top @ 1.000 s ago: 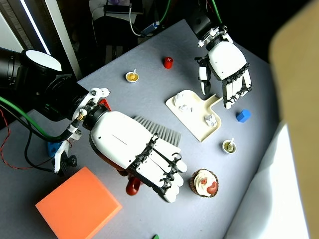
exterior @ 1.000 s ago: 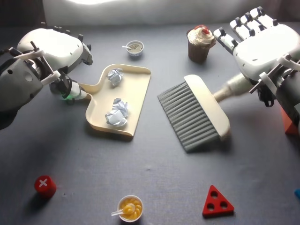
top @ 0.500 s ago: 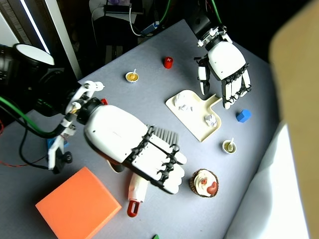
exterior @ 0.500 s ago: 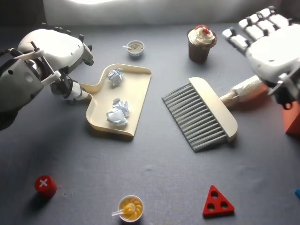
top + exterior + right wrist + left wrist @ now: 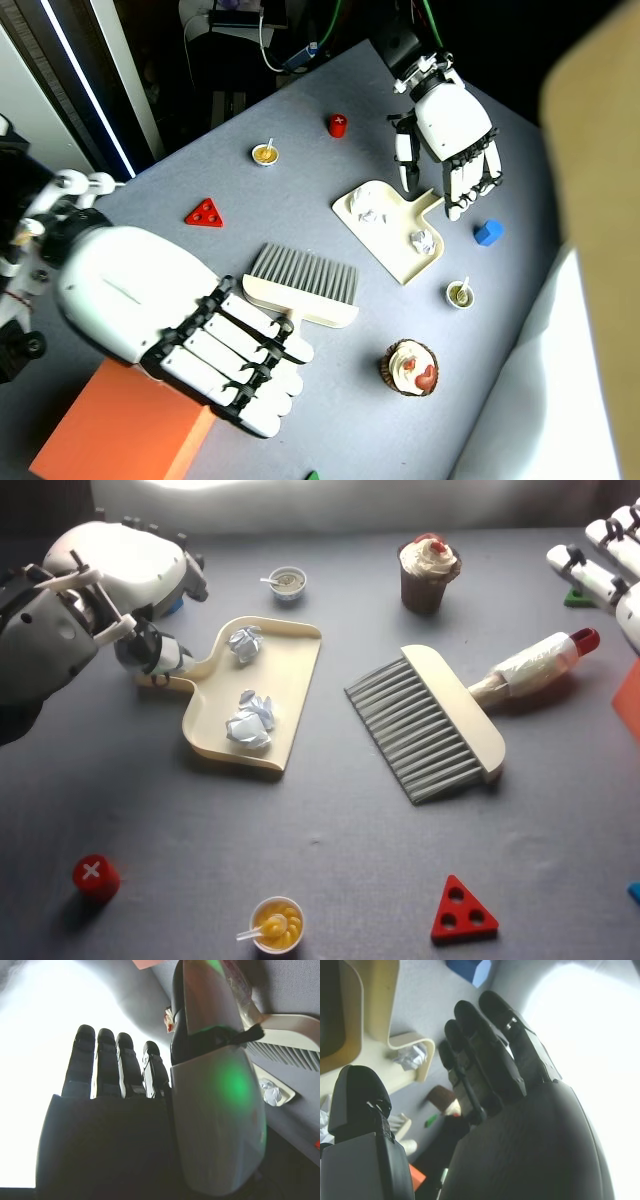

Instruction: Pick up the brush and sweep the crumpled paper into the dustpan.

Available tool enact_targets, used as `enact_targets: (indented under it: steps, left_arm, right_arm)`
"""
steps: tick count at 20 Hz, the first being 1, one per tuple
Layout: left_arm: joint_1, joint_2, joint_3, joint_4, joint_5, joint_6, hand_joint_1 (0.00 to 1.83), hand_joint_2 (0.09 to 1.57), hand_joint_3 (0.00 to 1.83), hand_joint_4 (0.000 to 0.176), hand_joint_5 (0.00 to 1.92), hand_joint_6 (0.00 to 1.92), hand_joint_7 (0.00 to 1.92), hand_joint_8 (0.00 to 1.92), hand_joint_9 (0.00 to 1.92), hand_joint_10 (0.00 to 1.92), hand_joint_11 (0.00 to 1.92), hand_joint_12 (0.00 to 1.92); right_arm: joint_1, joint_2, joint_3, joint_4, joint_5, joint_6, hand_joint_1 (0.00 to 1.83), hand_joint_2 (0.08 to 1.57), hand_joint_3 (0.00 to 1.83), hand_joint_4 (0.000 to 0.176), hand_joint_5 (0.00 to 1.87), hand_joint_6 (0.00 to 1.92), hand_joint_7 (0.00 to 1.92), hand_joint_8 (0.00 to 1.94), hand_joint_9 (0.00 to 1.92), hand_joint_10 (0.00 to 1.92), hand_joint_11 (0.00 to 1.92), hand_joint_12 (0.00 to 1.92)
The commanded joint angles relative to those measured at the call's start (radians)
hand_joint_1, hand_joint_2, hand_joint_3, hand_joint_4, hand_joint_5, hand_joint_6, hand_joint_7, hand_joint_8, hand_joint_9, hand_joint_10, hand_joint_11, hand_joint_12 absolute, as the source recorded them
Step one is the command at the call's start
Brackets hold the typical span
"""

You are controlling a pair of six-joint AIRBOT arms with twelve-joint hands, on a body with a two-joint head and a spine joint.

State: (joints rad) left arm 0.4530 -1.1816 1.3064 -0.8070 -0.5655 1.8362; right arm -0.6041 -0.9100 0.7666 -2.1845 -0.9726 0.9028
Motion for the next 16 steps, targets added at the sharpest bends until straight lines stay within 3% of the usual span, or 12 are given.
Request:
enact_targets:
  steps: [1,4,9,13,16]
  left_arm:
    - [-0.006,0.011,-0.003,0.030,-0.086,0.006,1.01,1.04,0.00,0.000,0.71,0.00,0.77,0.00,0.77,0.00,0.35,0.79]
    - [-0.004,0.013,-0.018,0.032,-0.090,0.006,0.99,1.05,0.00,0.000,0.71,0.00,0.77,0.00,0.77,0.00,0.35,0.79]
    - [-0.001,0.017,-0.031,0.019,-0.102,0.013,0.98,1.06,0.00,0.000,0.71,0.00,0.77,0.00,0.77,0.00,0.35,0.79]
    - [0.007,0.019,-0.035,0.018,-0.107,0.013,1.00,1.05,0.00,0.000,0.72,0.01,0.78,0.01,0.77,0.00,0.36,0.80]
    - [0.007,0.022,-0.034,0.016,-0.108,0.013,0.99,1.05,0.00,0.000,0.72,0.00,0.78,0.00,0.77,0.00,0.38,0.80]
  right_arm:
    - [-0.005,0.012,-0.015,-0.074,-0.082,0.000,1.47,0.99,0.01,0.166,0.00,0.00,0.00,0.00,0.00,0.00,0.00,0.00]
    - [-0.034,0.028,-0.061,-0.153,-0.087,0.000,1.48,0.98,0.00,0.173,0.00,0.00,0.00,0.00,0.00,0.00,0.00,0.00]
    - [-0.057,0.043,-0.110,-0.157,-0.083,-0.083,1.43,0.99,0.01,0.159,0.00,0.00,0.00,0.00,0.00,0.00,0.00,0.00]
    - [-0.053,0.059,-0.133,-0.178,-0.083,-0.071,1.47,0.97,0.00,0.167,0.00,0.00,0.00,0.00,0.00,0.00,0.00,0.00]
    - [-0.058,0.069,-0.144,-0.190,-0.081,-0.061,1.42,0.98,0.00,0.162,0.00,0.00,0.00,0.00,0.00,0.00,0.00,0.00]
